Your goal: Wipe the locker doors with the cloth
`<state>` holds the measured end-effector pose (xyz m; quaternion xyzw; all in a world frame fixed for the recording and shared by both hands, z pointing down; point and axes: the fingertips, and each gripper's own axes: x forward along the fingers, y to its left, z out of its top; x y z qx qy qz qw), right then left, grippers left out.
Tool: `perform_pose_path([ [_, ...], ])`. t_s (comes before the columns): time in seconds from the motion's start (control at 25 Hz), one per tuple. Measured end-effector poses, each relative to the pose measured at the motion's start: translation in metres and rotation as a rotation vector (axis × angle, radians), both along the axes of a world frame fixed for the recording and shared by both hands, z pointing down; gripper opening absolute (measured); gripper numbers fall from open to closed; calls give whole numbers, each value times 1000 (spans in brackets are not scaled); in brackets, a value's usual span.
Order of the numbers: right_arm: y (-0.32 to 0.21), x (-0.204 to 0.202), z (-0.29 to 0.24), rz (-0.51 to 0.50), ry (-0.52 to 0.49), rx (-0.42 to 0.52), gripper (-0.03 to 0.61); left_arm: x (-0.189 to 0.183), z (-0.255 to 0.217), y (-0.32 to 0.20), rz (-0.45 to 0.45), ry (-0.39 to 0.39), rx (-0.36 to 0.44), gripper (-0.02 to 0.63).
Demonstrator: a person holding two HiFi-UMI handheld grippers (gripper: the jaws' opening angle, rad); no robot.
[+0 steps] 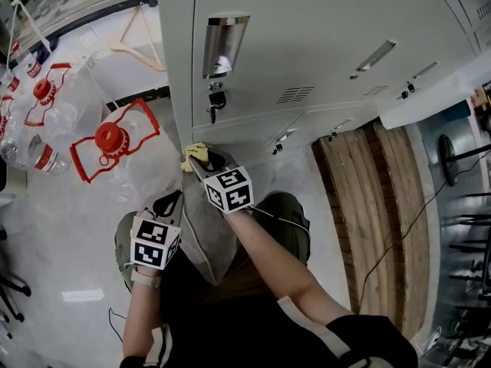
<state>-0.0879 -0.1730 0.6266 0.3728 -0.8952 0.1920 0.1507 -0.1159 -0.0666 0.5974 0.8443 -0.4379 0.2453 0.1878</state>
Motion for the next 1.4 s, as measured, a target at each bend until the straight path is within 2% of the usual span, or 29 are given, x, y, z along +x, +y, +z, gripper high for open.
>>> perform_pose_path([
  [0.24, 0, 2, 11, -33, 73, 24, 147, 3, 1, 1, 4, -10, -5, 8],
  [0.52, -8, 25, 21, 0, 108, 9, 147, 3, 2, 2, 5, -20, -7, 8],
  [0.84, -26, 80, 37, 73, 168, -13, 147, 9, 5, 3, 19, -46, -11, 8],
  [1.24, -56, 176, 41, 235, 189, -58, 147, 12, 8, 2, 24, -78, -12, 8],
  [1.4, -62, 200, 42, 266, 204, -61, 147, 13, 10, 3, 27, -85, -13, 8],
])
